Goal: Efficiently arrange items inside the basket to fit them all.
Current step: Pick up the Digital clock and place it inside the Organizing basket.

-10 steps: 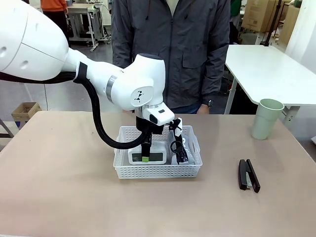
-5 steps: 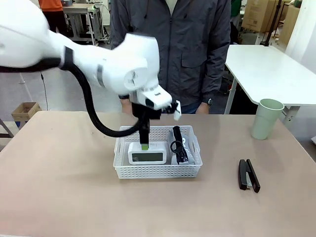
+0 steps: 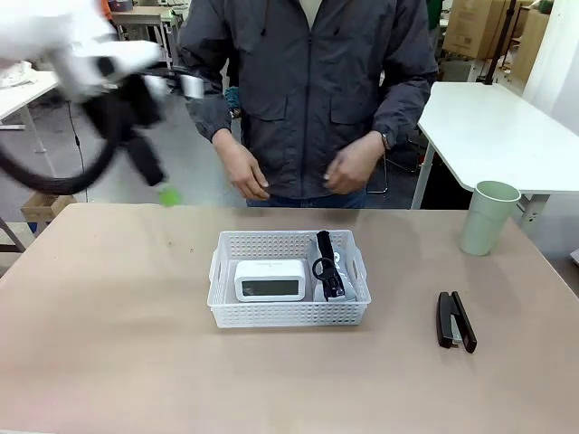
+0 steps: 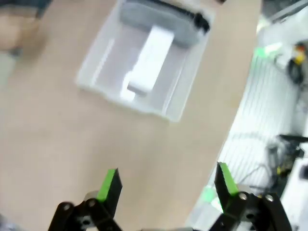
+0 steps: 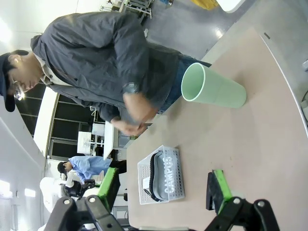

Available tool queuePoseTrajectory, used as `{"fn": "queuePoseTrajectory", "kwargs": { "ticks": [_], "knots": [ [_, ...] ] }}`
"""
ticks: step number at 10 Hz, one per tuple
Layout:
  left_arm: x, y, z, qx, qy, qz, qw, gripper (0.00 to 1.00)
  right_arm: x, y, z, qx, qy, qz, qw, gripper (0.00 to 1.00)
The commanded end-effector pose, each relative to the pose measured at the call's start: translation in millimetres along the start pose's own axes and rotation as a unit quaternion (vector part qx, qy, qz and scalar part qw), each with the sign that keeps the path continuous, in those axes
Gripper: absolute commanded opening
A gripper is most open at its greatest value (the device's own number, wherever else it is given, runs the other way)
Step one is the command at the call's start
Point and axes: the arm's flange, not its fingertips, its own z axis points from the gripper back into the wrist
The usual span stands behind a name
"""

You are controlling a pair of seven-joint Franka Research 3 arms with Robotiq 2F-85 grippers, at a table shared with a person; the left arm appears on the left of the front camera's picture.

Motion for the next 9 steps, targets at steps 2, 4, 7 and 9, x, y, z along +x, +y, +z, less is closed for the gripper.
{"fn": "queuePoseTrajectory", "kwargs": {
  "ticks": [2,4,7,9],
  "knots": [
    [-145,40,24,-0.050,-0.164,0.193,0.966,1.00,1,0,-1,0.013,-0.007,0.005,1.000,1.00],
    [-239,60,9,-0.081,-0.304,0.272,0.909,1.00,1,0,-1,0.013,-0.007,0.005,1.000,1.00],
    [-300,82,-16,-0.115,-0.397,0.282,0.866,1.00,1,0,-1,0.013,-0.007,0.005,1.000,1.00],
    [-307,86,-27,-0.111,-0.411,0.276,0.862,1.00,1,0,-1,0.013,-0.007,0.005,1.000,1.00]
  ]
}}
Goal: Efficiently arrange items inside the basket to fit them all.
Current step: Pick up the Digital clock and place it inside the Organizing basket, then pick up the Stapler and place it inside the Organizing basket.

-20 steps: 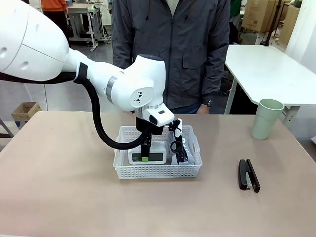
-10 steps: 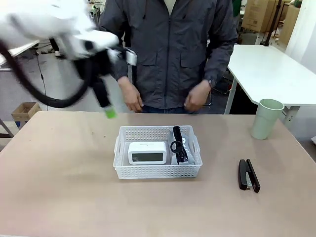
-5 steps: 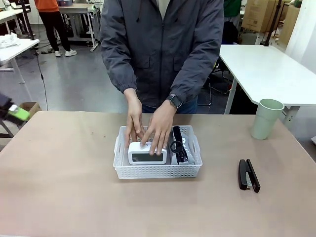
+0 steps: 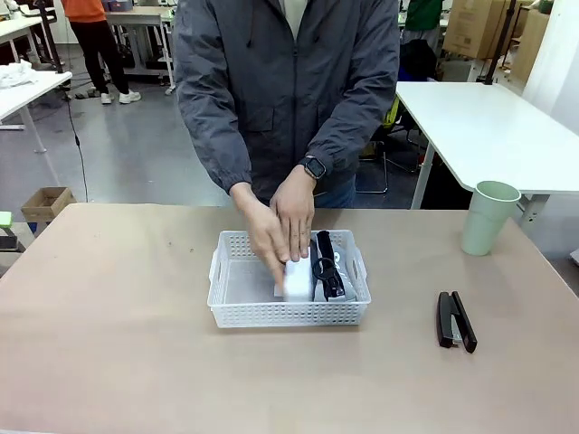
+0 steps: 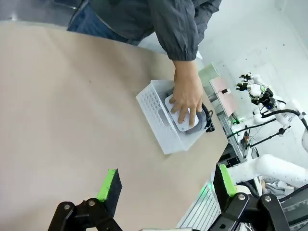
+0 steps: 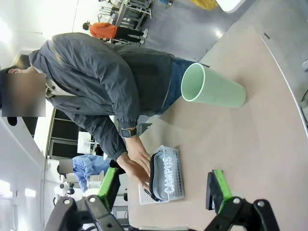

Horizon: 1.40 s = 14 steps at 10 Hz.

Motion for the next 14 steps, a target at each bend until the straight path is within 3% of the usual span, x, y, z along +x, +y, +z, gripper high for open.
{"fn": "queuePoseTrajectory", "kwargs": {
  "ticks": [1,14],
  "knots": [
    [0.6,-7.0,4.0,0.008,0.012,0.010,1.000,1.00,0.9,-0.5,-0.9,0.013,-0.006,0.005,1.000,1.00],
    [0.6,-7.0,4.0,0.008,0.012,0.010,1.000,1.00,0.9,-0.5,-0.9,0.013,-0.006,0.005,1.000,1.00]
  ]
}}
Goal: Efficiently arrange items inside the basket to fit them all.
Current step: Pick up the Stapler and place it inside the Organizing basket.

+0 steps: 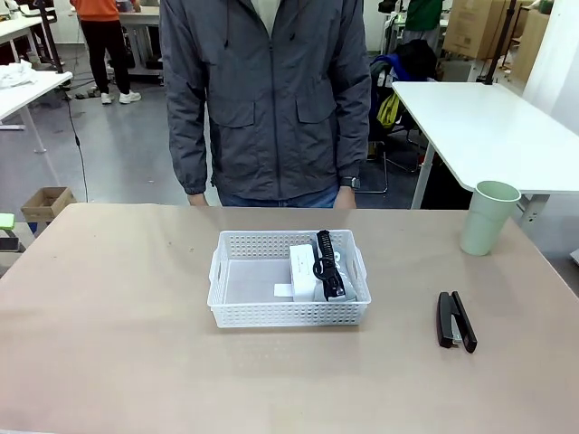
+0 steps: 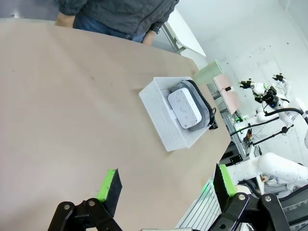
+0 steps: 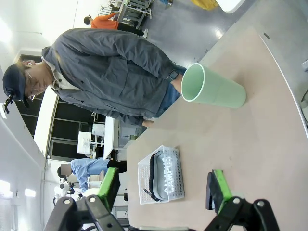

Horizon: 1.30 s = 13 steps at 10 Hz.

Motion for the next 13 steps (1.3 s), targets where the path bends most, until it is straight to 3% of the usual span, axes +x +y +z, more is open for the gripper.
{"fn": "queuePoseTrajectory", "kwargs": {
  "ticks": [1,3,6,8,10,13],
  "knots": [
    [0,-4,2,-0.004,0.002,0.007,1.000,1.00,1,-1,-1,0.013,-0.006,0.004,1.000,1.00],
    [0,-4,2,-0.004,0.002,0.007,1.000,1.00,-7,16,-10,-0.045,0.004,0.011,0.999,1.00],
    [0,-4,2,-0.004,0.002,0.007,1.000,1.00,-42,73,-73,-0.196,0.048,0.069,0.977,1.00],
    [0,-4,2,-0.004,0.002,0.007,1.000,1.00,-72,99,-131,-0.272,0.101,0.123,0.949,1.00],
    [0,-4,2,-0.004,0.002,0.007,1.000,1.00,-104,110,-182,-0.338,0.104,0.177,0.918,1.00],
    [0,-4,2,-0.004,0.002,0.007,1.000,1.00,-162,95,-248,-0.396,0.207,0.257,0.857,1.00]
  ]
}}
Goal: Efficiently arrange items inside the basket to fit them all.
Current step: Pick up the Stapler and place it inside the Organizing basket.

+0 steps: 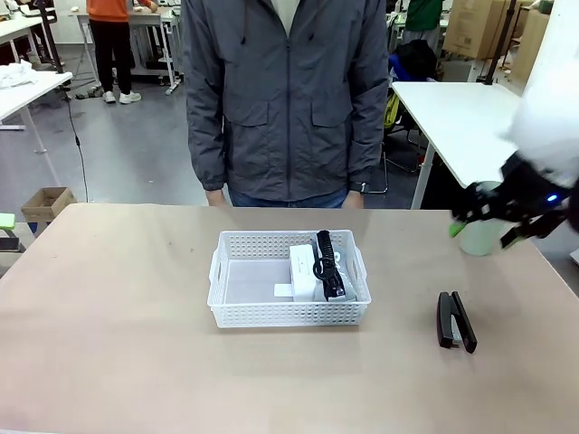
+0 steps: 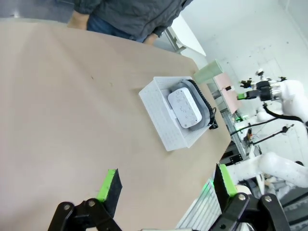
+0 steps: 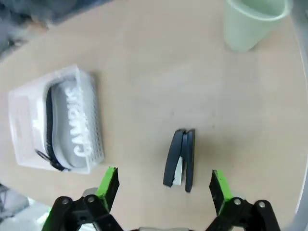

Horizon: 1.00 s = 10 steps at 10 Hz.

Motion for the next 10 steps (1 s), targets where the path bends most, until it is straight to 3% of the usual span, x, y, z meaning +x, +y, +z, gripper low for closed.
{"fn": "queuePoseTrajectory", "kwargs": {
  "ticks": [1,3,4,8,10],
  "knots": [
    [0,-3,3,-0.004,0.000,0.007,1.000,1.00,-12,3,-23,-0.040,0.035,0.040,0.998,1.00],
    [0,-3,3,-0.004,0.000,0.007,1.000,1.00,-11,1,-20,-0.044,0.019,0.042,0.998,1.00],
    [0,-3,3,-0.004,0.000,0.007,1.000,1.00,-11,17,-29,-0.029,0.035,0.037,0.998,1.00],
    [0,-3,3,-0.004,0.000,0.007,1.000,1.00,-11,16,-29,-0.032,0.035,0.038,0.998,1.00],
    [0,-3,3,-0.004,0.000,0.007,1.000,1.00,-15,16,-62,-0.054,0.064,0.015,0.996,1.00]
  ]
}}
